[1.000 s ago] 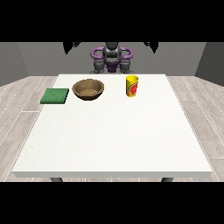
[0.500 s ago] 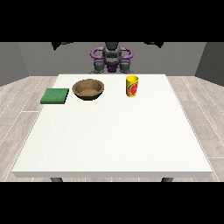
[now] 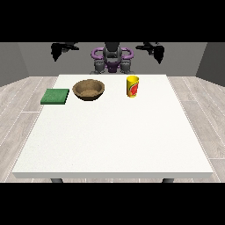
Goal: Pick the cup and pour the ball into the bowl, then pick the bowl and place it on the pad
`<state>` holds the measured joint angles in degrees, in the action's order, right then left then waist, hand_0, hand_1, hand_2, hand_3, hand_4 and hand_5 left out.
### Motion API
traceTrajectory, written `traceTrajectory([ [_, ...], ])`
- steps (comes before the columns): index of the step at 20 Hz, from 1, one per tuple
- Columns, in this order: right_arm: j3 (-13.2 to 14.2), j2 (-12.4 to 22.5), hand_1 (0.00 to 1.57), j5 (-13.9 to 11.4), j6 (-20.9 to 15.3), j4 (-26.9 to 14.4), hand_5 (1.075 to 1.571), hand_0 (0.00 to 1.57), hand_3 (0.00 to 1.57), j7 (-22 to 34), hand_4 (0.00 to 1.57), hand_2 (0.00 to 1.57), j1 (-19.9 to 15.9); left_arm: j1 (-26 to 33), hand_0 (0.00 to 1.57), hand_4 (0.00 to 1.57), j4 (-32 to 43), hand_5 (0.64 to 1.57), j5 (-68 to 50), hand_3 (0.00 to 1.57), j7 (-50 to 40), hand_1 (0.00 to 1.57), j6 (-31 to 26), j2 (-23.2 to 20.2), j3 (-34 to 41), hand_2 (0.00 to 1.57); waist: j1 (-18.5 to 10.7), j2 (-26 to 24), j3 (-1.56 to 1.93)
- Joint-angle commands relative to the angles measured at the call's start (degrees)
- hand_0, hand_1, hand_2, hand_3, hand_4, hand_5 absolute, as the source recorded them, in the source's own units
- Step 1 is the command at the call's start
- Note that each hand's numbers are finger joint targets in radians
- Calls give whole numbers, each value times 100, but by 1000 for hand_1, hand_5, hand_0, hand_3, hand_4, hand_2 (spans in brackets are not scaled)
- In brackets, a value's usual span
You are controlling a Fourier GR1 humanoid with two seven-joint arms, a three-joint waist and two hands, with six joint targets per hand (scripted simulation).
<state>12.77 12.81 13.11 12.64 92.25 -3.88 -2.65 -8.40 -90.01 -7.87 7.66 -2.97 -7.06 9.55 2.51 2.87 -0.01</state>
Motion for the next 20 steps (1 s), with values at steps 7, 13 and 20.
traceTrajectory([
  [7,-218,-80,0,-300,126,-125,1571,0,0,-595,0,0,-401,-330,0,0,1848,1520,639,0,2350,0,801,687,-261,0,479,936,-5],
  [13,238,191,0,-49,411,-896,1570,0,0,-936,0,0,-627,-884,0,0,3093,1519,567,0,2951,0,561,478,39,0,305,1000,-1],
  [20,179,159,0,-263,535,-1261,1571,0,0,-1413,0,0,-581,-1551,0,0,4353,1520,618,0,3685,0,782,355,263,0,427,1111,-1],
])
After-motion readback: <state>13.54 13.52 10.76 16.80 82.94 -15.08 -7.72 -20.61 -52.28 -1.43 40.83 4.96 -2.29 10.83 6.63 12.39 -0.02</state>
